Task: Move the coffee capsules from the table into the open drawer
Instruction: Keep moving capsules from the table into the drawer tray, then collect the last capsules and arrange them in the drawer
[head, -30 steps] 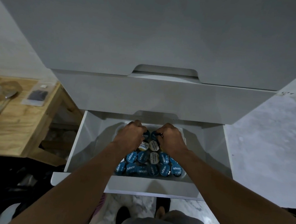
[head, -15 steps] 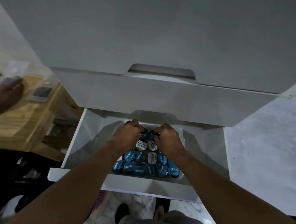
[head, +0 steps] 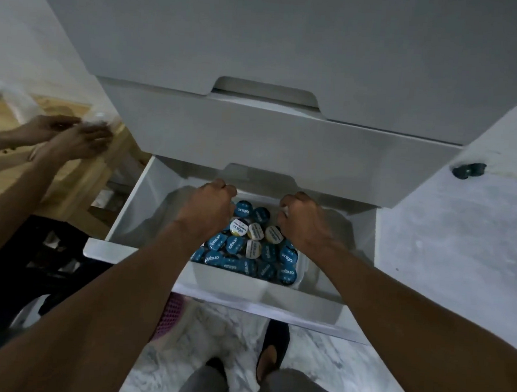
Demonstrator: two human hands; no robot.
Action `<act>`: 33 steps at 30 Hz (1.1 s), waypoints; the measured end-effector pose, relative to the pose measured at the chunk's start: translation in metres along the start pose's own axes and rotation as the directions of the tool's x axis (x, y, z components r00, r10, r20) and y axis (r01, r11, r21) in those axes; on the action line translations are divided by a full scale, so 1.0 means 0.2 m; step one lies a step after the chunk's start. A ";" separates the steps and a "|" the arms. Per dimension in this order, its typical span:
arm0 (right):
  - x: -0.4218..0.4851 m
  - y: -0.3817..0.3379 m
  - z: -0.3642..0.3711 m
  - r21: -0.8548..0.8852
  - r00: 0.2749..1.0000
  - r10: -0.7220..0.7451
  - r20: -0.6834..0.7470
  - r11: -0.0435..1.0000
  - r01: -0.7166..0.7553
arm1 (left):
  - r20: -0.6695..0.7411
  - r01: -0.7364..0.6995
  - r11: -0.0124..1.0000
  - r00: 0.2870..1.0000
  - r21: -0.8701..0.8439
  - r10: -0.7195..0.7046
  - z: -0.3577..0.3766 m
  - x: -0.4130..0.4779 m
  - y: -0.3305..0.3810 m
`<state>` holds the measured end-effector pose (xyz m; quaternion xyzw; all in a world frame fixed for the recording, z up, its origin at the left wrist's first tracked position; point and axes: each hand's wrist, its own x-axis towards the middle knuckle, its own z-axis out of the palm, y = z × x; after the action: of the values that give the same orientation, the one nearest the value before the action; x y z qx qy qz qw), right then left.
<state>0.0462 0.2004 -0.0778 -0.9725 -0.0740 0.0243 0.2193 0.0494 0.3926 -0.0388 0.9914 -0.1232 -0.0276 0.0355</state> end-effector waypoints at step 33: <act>-1.22 0.91 -1.11 -0.202 0.855 0.230 -0.465 0.913 -0.355 | -0.511 -0.461 0.864 0.702 0.204 0.495 -0.32 -0.18 1.62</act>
<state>-0.1528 -0.0934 0.0489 -0.9743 0.1237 -0.1686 0.0839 -0.0592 0.0915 0.0511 0.8911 -0.3613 0.2709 0.0451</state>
